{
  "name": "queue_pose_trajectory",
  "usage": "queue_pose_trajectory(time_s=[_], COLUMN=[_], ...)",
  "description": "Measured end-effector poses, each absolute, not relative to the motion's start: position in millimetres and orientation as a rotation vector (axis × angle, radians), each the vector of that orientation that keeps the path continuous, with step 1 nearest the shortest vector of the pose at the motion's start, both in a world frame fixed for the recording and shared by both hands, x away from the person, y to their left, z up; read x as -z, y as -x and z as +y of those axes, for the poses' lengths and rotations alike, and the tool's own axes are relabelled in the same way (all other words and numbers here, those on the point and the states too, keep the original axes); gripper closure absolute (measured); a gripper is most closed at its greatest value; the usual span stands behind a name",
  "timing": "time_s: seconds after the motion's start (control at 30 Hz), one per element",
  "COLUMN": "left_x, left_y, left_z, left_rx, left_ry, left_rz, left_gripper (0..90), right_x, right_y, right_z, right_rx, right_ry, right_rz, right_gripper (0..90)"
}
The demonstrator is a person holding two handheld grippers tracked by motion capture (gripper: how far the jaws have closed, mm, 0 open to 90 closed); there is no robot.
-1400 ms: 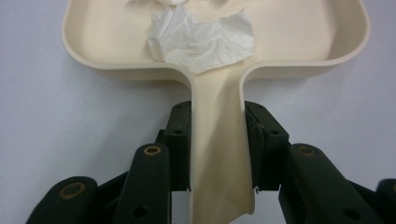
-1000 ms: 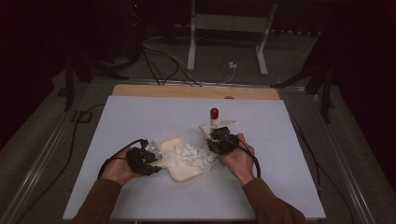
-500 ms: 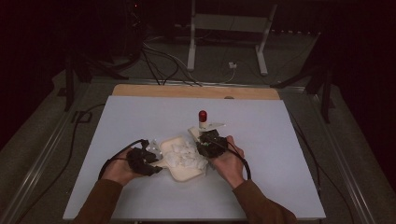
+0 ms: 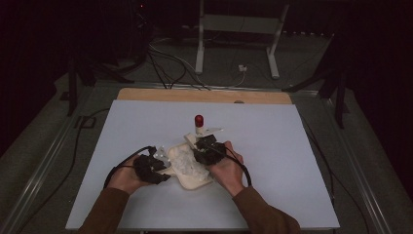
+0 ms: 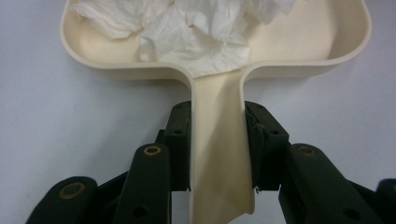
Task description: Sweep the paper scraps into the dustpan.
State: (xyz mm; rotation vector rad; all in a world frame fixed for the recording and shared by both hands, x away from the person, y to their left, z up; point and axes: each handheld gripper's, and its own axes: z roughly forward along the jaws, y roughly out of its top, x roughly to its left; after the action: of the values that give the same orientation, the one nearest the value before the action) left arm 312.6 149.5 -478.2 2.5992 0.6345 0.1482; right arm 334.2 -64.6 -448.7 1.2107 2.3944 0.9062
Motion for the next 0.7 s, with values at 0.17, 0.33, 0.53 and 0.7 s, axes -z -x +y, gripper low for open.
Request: queue_pose_trajectory(time_s=[0.17, 0.33, 0.53, 0.7], left_x=[480, 482, 484, 484], left_y=[-312, -312, -312, -312], left_z=[150, 150, 149, 147], left_rx=[-0.147, -0.146, -0.154, -0.161], left_ry=[-2.597, -2.583, -2.569, -2.557], left_rz=[0.636, 0.646, 0.651, 0.655], left_gripper=[66.4, 66.4, 66.5, 66.5], right_x=[446, 446, 446, 445], right_y=[-331, -325, -321, -319], right_z=[-57, -49, -45, -43], right_rx=[-0.93, -0.931, -0.95, -0.957], right_ry=[-1.188, -1.155, -1.153, -1.146], right_rz=[2.413, 2.432, 2.45, 2.452], right_gripper=[67.1, 67.1, 67.1, 67.1])
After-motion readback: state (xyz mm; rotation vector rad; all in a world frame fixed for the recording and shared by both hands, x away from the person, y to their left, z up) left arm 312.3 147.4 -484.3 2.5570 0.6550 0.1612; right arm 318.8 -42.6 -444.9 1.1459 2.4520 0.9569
